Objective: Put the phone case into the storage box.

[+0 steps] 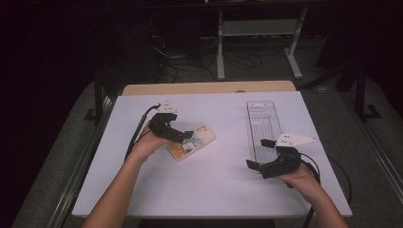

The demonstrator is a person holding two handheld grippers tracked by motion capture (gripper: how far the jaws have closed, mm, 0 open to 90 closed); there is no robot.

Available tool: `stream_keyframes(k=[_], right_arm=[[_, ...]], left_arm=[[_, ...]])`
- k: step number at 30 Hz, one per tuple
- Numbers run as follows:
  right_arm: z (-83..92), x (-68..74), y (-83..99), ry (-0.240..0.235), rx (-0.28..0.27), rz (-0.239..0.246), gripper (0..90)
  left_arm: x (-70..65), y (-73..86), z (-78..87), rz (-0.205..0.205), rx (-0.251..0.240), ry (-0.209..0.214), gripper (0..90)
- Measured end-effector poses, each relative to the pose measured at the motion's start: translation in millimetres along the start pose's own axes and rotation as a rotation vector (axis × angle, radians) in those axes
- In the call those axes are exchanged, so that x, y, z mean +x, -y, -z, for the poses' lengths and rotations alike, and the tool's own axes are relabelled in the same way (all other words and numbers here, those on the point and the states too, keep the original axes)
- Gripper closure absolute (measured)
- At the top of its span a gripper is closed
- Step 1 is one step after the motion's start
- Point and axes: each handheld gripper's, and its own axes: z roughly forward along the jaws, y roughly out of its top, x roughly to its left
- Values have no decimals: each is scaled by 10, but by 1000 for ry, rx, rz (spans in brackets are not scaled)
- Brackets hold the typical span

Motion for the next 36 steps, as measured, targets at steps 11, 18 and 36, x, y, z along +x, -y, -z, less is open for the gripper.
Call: stream_keyframes(k=[11, 18, 36], right_arm=[[1, 0, 1, -1, 1, 0, 7], [2, 1, 1, -1, 2, 0, 7], [4, 2, 3, -1, 2, 2, 7]], left_arm=[[-16, 55, -96, -37, 62, -4, 0], [-22, 90, -141, -45, 80, -2, 0], [-62, 208, -293, -65, 137, -4, 0]])
